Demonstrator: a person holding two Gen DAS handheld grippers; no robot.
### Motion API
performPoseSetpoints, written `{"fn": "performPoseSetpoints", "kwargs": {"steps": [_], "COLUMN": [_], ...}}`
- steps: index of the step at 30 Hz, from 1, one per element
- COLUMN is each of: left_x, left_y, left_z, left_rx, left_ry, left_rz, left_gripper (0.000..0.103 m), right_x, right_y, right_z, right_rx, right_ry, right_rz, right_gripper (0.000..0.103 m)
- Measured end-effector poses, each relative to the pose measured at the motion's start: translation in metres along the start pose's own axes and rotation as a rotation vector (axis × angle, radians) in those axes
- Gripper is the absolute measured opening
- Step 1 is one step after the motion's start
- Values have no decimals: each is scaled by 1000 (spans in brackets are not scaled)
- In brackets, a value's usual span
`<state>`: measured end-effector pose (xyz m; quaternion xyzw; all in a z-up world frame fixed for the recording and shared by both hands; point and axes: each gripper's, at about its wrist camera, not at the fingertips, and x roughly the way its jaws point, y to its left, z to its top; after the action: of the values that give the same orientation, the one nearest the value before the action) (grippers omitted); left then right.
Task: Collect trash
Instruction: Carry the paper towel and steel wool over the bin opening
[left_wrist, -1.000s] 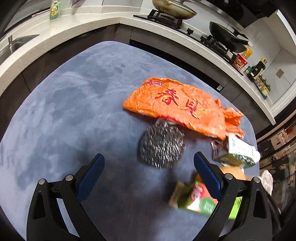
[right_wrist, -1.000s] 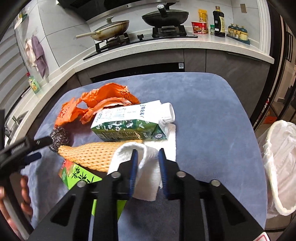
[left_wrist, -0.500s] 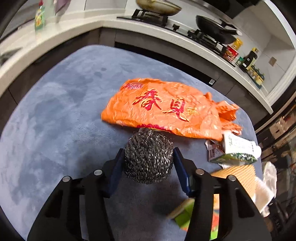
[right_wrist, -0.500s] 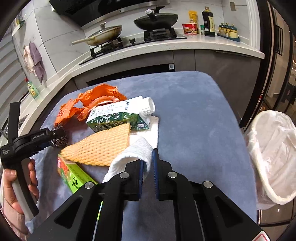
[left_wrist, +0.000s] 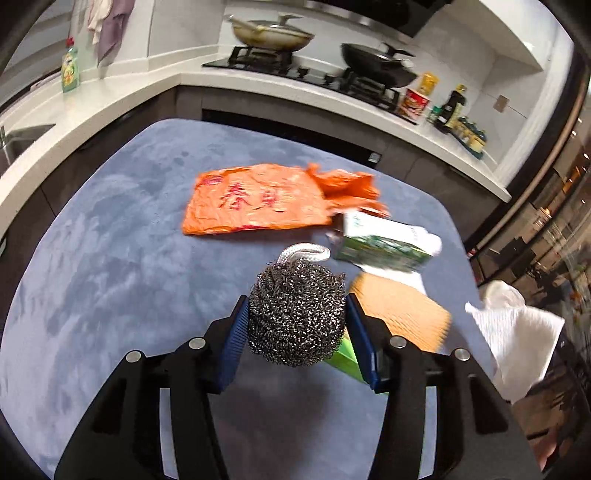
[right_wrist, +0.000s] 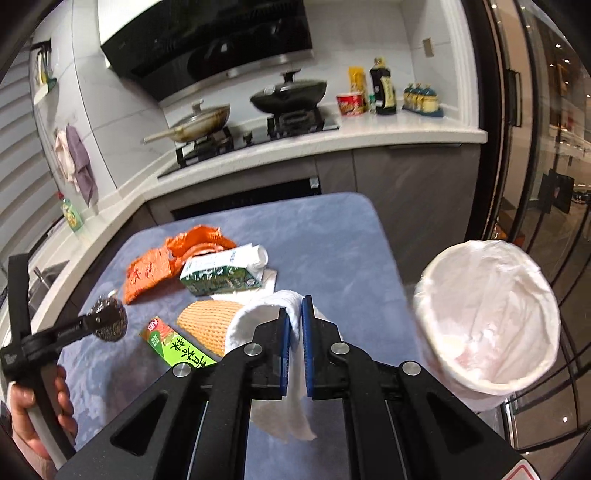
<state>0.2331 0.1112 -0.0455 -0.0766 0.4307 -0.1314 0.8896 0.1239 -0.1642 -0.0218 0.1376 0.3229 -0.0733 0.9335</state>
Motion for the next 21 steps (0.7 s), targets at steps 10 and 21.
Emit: {"fn": "performPoseSetpoints", "kwargs": {"steps": [10,21], "left_x": [-46,-61], "left_y": [-73,-149], "left_z": [-37,-73], "left_rx": [116,248], "left_ry": [-12,17], "left_rz": [-103,-164], "left_gripper": [49,49], "right_x": [-70,-121], "right_y": [-43,-107], "right_z": [-7,-17], "right_rx": [46,128], "right_ry": [-99,-168], "right_rz": [-24,-107], "right_gripper": [6,6]}}
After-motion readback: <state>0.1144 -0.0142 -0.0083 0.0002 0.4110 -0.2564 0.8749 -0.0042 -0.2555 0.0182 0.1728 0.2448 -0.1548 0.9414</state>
